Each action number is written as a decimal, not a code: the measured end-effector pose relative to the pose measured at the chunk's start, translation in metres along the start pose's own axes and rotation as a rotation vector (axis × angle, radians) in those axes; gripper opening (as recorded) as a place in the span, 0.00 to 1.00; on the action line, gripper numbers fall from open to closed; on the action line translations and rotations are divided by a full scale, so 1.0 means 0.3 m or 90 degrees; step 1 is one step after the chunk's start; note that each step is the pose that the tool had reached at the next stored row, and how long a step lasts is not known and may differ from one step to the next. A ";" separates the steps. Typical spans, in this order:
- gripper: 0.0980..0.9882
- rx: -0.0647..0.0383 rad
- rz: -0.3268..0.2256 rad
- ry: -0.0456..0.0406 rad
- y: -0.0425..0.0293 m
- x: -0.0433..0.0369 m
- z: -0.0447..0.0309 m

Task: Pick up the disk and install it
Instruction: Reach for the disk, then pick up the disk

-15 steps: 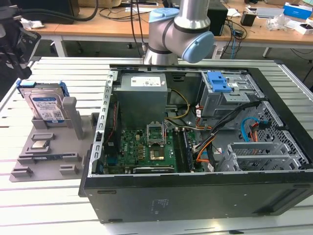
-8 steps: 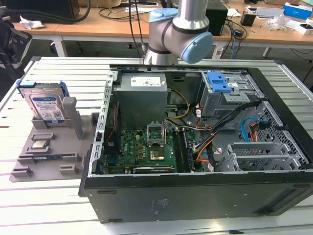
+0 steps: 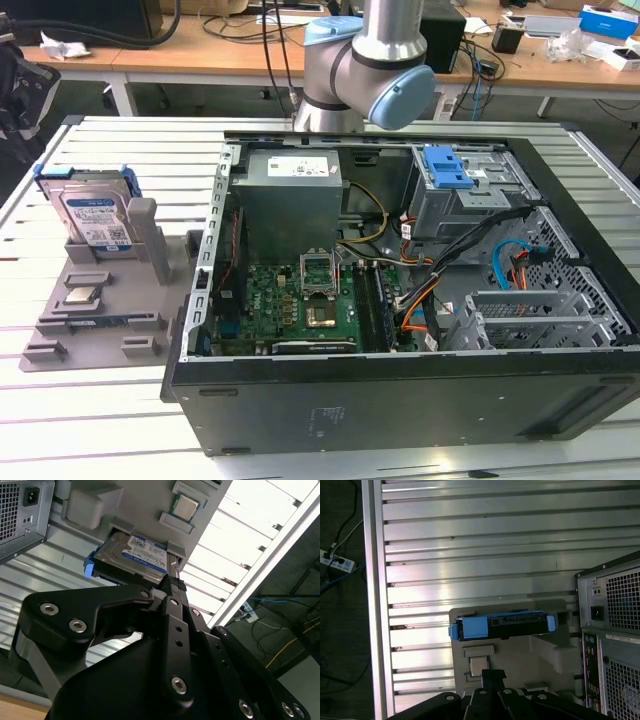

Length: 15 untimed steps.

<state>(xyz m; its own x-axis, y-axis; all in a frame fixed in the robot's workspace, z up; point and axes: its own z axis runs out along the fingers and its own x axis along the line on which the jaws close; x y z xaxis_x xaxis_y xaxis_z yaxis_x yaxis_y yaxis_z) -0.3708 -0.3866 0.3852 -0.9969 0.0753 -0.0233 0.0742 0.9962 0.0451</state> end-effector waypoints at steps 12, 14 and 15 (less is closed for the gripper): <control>0.01 -0.001 -0.046 0.0021 0.000 0.001 0.000; 0.01 -0.002 -0.091 0.0040 0.000 0.001 0.000; 0.01 -0.003 -0.109 0.0049 0.000 0.001 0.000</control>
<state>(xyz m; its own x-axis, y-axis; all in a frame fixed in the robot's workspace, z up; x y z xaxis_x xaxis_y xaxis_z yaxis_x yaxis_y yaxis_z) -0.3711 -0.3865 0.3850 -0.9951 -0.0957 -0.0234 -0.0966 0.9943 0.0450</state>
